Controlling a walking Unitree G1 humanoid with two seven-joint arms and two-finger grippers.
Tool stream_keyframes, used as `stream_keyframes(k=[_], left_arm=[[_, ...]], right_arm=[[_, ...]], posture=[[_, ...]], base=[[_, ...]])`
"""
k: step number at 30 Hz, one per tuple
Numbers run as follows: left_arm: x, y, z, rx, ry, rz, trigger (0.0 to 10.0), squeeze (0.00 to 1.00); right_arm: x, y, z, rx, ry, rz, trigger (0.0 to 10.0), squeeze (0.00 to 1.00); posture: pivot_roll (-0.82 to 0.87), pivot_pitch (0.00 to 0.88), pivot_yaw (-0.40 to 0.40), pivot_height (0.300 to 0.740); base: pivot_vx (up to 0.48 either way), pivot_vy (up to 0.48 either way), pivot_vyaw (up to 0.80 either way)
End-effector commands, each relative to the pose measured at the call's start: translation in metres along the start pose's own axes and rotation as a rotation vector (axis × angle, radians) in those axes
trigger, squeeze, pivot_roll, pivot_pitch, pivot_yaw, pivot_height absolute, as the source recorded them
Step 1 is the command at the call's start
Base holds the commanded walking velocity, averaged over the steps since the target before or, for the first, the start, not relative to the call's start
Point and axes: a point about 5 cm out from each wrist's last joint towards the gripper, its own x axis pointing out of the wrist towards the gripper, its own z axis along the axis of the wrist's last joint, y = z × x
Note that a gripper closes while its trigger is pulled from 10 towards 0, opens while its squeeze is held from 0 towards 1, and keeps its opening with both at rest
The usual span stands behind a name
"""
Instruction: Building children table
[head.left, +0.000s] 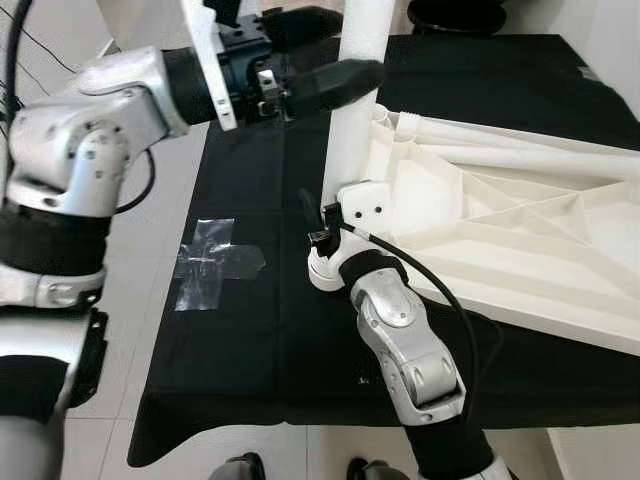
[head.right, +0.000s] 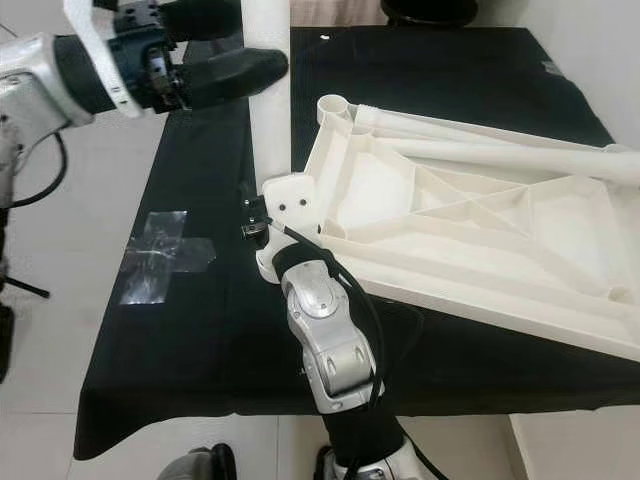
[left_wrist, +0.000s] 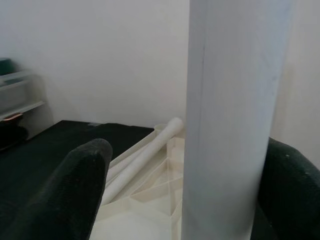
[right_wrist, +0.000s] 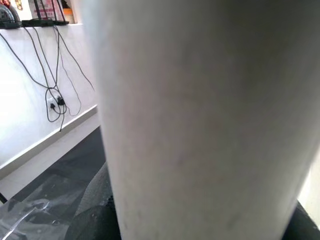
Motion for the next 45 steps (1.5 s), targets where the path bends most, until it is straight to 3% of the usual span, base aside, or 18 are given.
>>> stream_keyframes(k=[1,6,16,17,18,19,27,28,29,30,35,36,39,41,45], left_arm=[[0.009,-0.003,0.0,0.014,0.0,-0.039,0.0,0.0],[0.022,-0.006,-0.004,0.013,0.003,-0.098,0.0,0.0],[0.019,-0.004,-0.003,0.036,0.024,-0.094,0.0,0.0],[0.018,-0.005,-0.002,0.037,0.024,-0.094,0.0,0.0],[0.018,-0.005,-0.002,0.037,0.024,-0.094,0.0,0.0],[0.017,-0.005,-0.001,0.038,0.022,-0.096,0.0,0.0],[0.016,-0.007,-0.001,0.035,0.019,-0.096,0.0,0.0],[0.016,-0.009,-0.002,0.031,0.018,-0.099,0.0,0.0],[0.017,-0.01,-0.002,0.028,0.018,-0.101,0.0,0.0],[0.017,-0.011,-0.003,0.024,0.016,-0.102,0.0,0.0],[0.016,-0.012,-0.002,0.018,0.014,-0.105,0.0,0.0],[0.015,-0.013,-0.002,0.012,0.009,-0.105,0.0,0.0],[0.015,-0.013,-0.002,0.01,0.008,-0.105,0.0,0.0],[0.013,-0.014,-0.001,0.003,-0.002,-0.101,0.0,0.0],[0.012,-0.015,-0.001,-0.005,-0.01,-0.094,0.0,0.0]], right_arm=[[-0.003,0.01,-0.019,0.033,0.089,0.036,10.0,0.0],[-0.002,0.01,-0.017,0.036,0.084,0.032,10.0,0.0],[0.006,-0.001,-0.013,0.013,0.086,0.081,10.0,0.0],[0.009,-0.006,-0.008,0.002,0.071,0.1,10.0,0.79],[0.009,-0.006,-0.008,0.002,0.071,0.1,10.0,0.79],[0.014,-0.011,0.003,0.029,0.031,0.191,10.0,1.0],[0.023,-0.024,0.018,0.032,-0.023,0.324,10.0,1.0],[0.031,-0.034,0.024,0.007,-0.029,0.424,10.0,0.14],[0.035,-0.042,0.029,-0.01,-0.033,0.492,10.0,0.14],[0.039,-0.049,0.034,-0.01,-0.033,0.568,10.0,0.0],[0.051,-0.056,0.038,-0.035,-0.002,0.685,10.0,0.0],[0.053,-0.054,0.038,0.013,0.026,0.81,10.0,0.0],[0.053,-0.053,0.038,0.029,0.031,0.841,10.0,0.0],[0.054,-0.05,0.038,0.045,0.043,0.958,10.0,0.0],[0.058,-0.046,0.035,0.076,0.071,1.056,10.0,0.0]], posture=[[0.04,0.205,0.015,0.74],[0.03,0.215,0.022,0.74],[0.04,0.227,0.019,0.74],[0.04,0.227,0.017,0.74],[0.04,0.227,0.017,0.74],[0.03,0.229,0.014,0.74],[0.04,0.23,0.007,0.74],[0.04,0.232,0.002,0.74],[0.04,0.234,0.003,0.74],[0.04,0.237,0.002,0.74],[0.05,0.244,0.0,0.74],[0.04,0.247,0.001,0.74],[0.04,0.249,-0.001,0.74],[0.05,0.258,-0.01,0.74],[0.04,0.265,-0.016,0.74]], base=[[0.0,0.0,0.0],[0.0,0.0,0.0],[0.0,0.0,0.0],[0.0,0.0,0.0],[0.0,0.0,0.0],[0.0,0.0,0.0],[0.0,0.0,0.0],[0.0,0.0,0.0],[0.0,0.0,0.0],[0.0,0.0,0.0],[0.0,0.0,0.0],[0.0,0.0,0.0],[0.0,0.0,0.0],[0.0,0.0,0.0],[0.0,0.0,0.0]])
